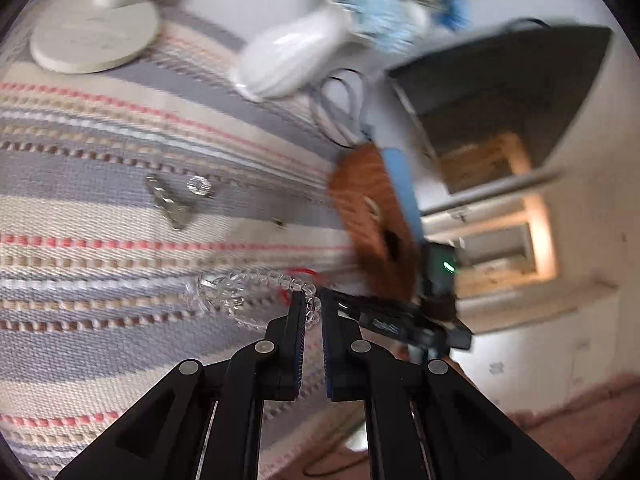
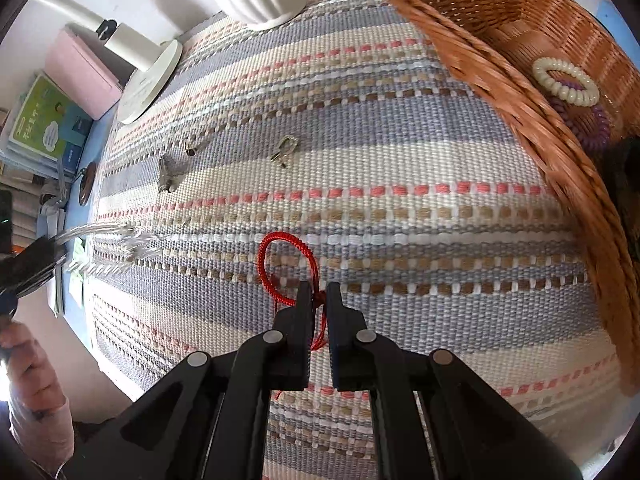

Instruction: Organize jewelry

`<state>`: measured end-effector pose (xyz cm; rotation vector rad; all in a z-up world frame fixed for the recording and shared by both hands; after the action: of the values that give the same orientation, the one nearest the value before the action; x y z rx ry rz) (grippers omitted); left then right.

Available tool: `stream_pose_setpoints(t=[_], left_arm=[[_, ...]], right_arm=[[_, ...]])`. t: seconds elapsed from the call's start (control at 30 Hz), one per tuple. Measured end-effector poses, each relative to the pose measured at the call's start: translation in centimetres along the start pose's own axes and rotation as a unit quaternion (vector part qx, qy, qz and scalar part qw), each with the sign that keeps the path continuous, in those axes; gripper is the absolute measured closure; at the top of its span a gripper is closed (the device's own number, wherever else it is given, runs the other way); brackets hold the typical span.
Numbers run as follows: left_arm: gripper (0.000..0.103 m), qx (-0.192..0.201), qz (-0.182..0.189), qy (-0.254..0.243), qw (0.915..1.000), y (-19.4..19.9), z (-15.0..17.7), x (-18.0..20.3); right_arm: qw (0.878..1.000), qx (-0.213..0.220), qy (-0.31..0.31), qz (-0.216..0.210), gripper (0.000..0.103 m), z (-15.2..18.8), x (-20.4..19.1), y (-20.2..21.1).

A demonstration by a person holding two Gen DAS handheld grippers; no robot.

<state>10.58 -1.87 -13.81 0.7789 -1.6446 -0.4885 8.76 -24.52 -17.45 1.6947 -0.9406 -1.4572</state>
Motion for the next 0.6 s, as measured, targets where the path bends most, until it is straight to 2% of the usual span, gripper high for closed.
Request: stream_pose_setpoints(t=[0.07, 0.17, 0.2, 0.3, 0.37, 0.47, 0.5, 0.6], left_arm=[[0.095, -0.005, -0.042, 0.002, 0.9991, -0.4, 0.4, -1.3], [0.095, -0.043, -0.123, 0.063, 0.9895, -2.3, 1.4, -6.8], [0.095, -0.049, -0.130, 0.076, 0.9873, -2.6, 2.0, -8.2], [0.096, -0.042, -0.124, 0.083, 0.9880, -2.0, 2.5, -8.6], [0.096, -0.030, -0.098, 0.084, 0.9912, -1.0, 2.2, -7.9], [0.096, -0.002, -0.032, 0.056, 0.9979, 0.8, 1.5, -5.2], [0.096, 0.004, -0.026, 0.042, 0.9988, 1.0, 1.3, -4.3], [0.096, -0.004, -0.064, 0.042, 0.9971, 0.2, 1.2, -5.3]], right_arm=[[1.000, 0.000, 0.002, 0.000, 0.095, 0.0, -0.3, -0.2], [1.000, -0.001, 0.002, 0.002, 0.095, 0.0, -0.6, -0.7], [1.000, -0.002, 0.001, 0.003, 0.095, 0.0, -0.8, -1.0], [1.000, -0.002, 0.001, 0.006, 0.095, 0.0, -1.3, -1.4], [1.000, 0.001, 0.005, 0.003, 0.095, 0.0, -1.7, -1.2], [1.000, 0.018, 0.018, -0.009, 0.095, 0.0, -2.7, -0.3], [0.999, 0.023, 0.022, -0.015, 0.095, -0.1, -3.1, 0.0], [0.999, 0.029, 0.025, -0.002, 0.095, -0.3, -3.2, 0.0]])
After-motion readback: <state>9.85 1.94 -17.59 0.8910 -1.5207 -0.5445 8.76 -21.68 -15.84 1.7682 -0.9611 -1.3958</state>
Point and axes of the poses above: each gripper's, at about its wrist camera, not at the fingertips, and y roughly against the way its jaws point, x to its right, z to its underside, the point moved 2 cm from there along -y, roughly the way its jaws point, and after that the axes turned 11 degrees about -z, right-handed, at the moved point
